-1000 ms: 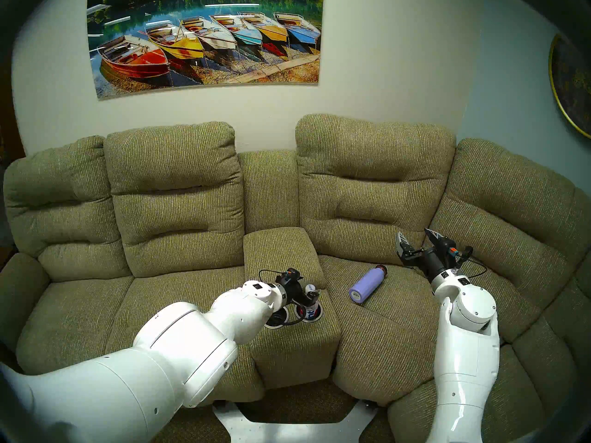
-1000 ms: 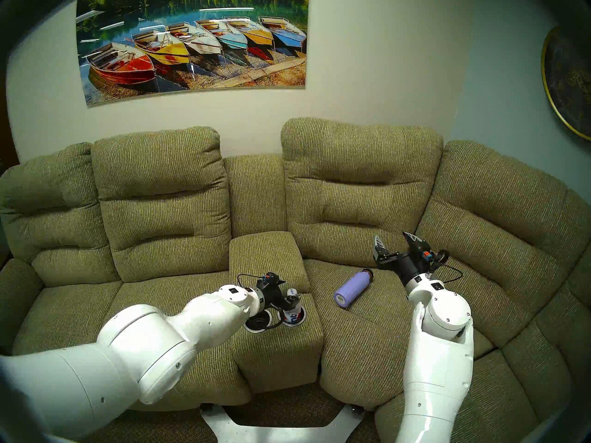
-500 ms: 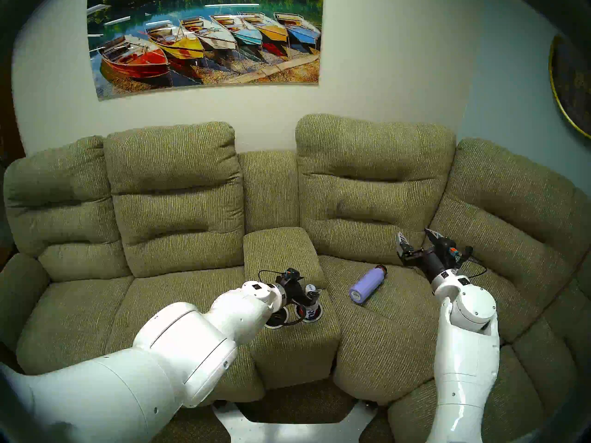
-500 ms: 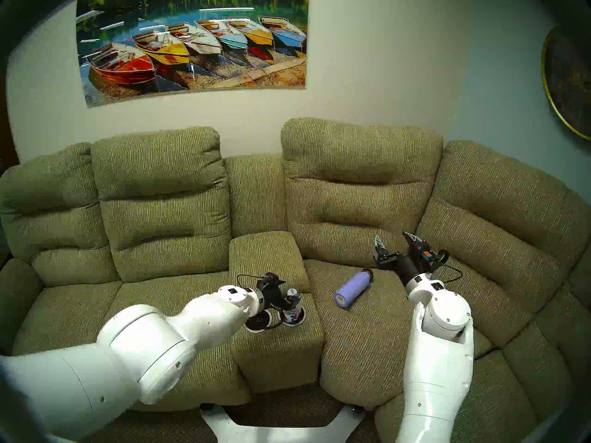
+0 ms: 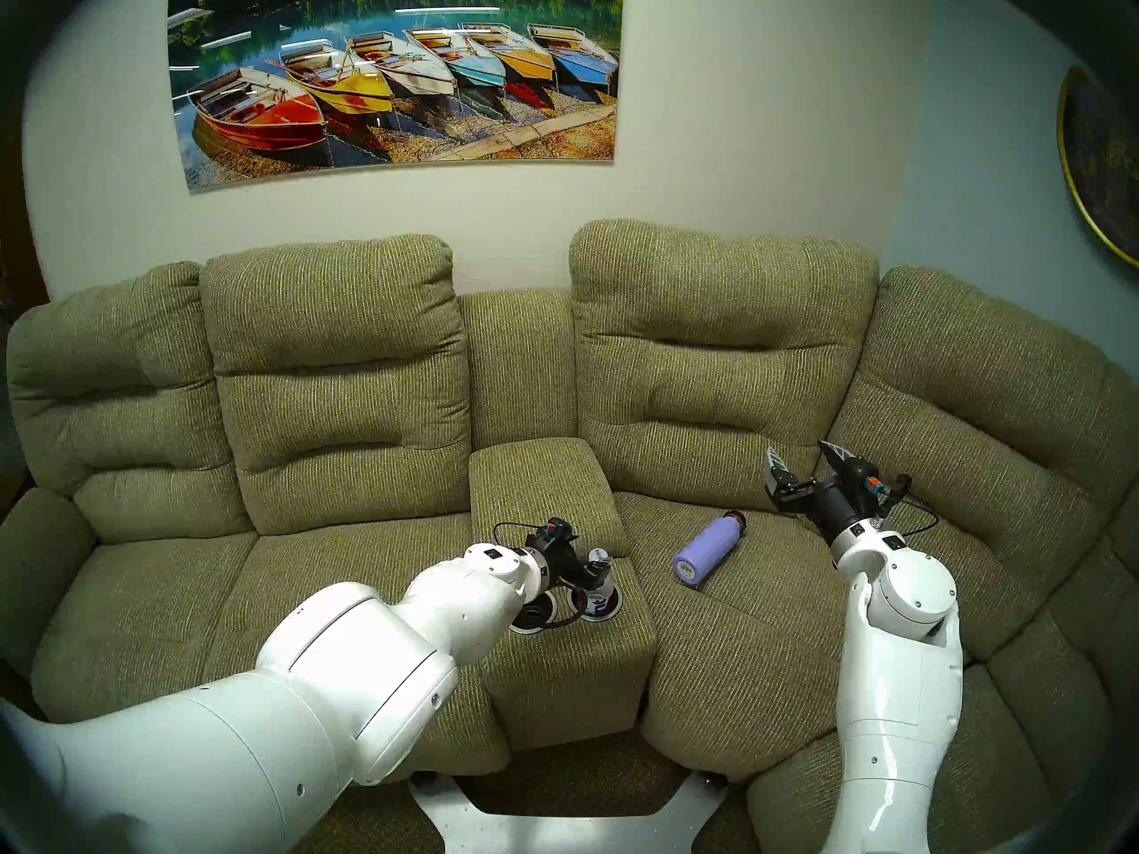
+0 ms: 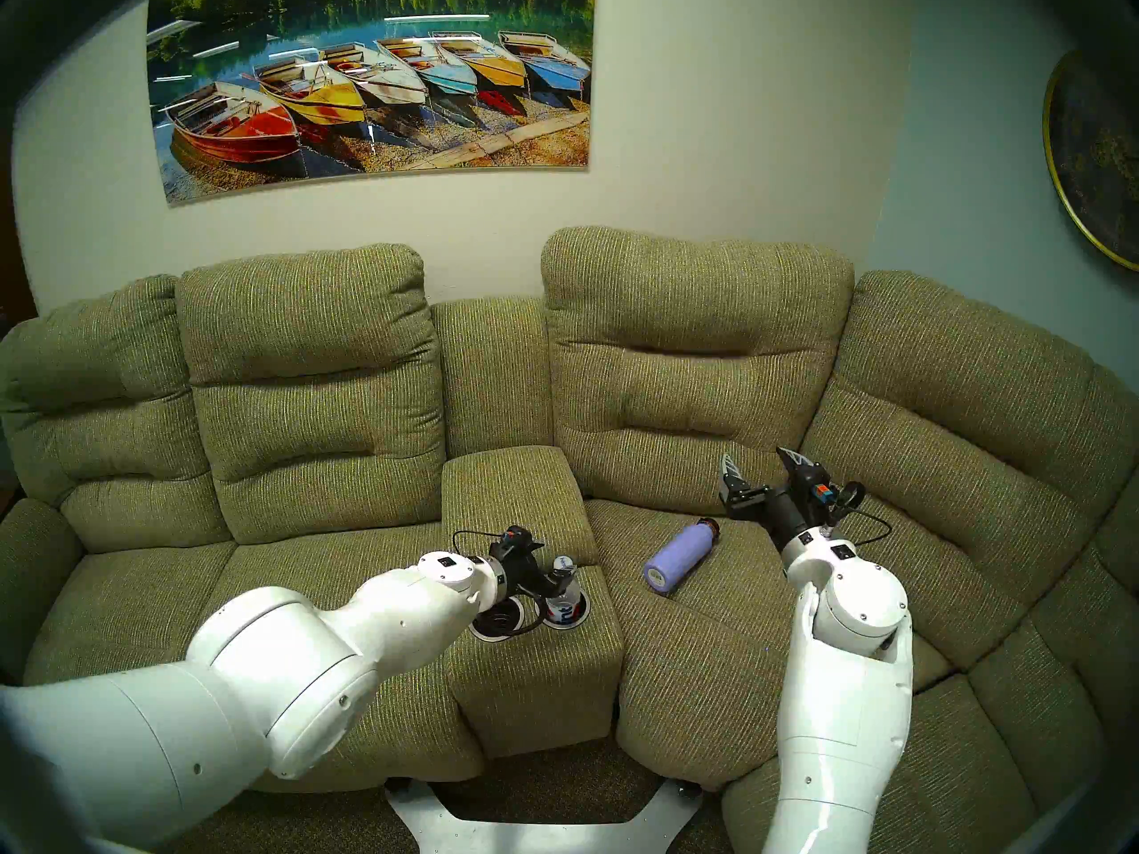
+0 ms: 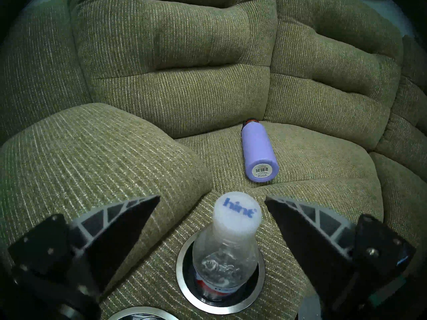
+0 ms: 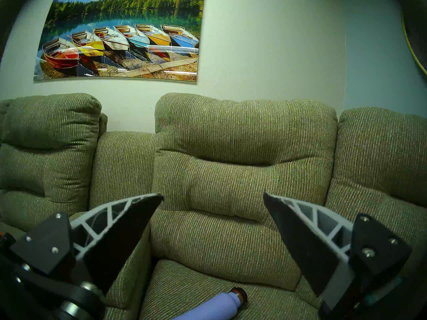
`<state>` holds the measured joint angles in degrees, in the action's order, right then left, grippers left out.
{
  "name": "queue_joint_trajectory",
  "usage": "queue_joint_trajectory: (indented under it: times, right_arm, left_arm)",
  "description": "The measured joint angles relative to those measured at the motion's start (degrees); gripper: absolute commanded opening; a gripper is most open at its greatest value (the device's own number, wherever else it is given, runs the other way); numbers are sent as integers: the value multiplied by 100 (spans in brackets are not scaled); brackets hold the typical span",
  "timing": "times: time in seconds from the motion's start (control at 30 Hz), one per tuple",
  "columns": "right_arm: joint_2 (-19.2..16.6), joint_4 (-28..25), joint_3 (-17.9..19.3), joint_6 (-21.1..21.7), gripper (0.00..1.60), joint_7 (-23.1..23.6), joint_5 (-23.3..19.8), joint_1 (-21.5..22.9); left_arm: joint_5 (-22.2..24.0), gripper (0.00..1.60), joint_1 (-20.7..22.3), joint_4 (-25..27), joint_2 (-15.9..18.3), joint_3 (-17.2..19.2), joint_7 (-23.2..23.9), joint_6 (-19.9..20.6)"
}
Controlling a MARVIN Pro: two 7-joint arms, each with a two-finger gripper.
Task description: Take bottles out of cup holder
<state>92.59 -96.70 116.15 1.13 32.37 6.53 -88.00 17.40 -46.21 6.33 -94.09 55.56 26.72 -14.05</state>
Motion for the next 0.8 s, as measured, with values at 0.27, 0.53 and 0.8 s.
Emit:
queue_joint_trajectory:
  times: [0.27, 0.53, 0.8]
  right_arm:
    - [0, 3, 0, 0, 160, 0, 0, 0]
    - [-1, 6, 0, 0, 160, 0, 0, 0]
    - [-1, 10, 0, 0, 160, 0, 0, 0]
  left_arm:
    - [-26, 160, -24, -13, -18, -46, -120, 124]
    - [-180, 160, -59, -13, -47, -189, -242, 195]
    - [-280, 160, -82, -13, -61, -266, -339, 244]
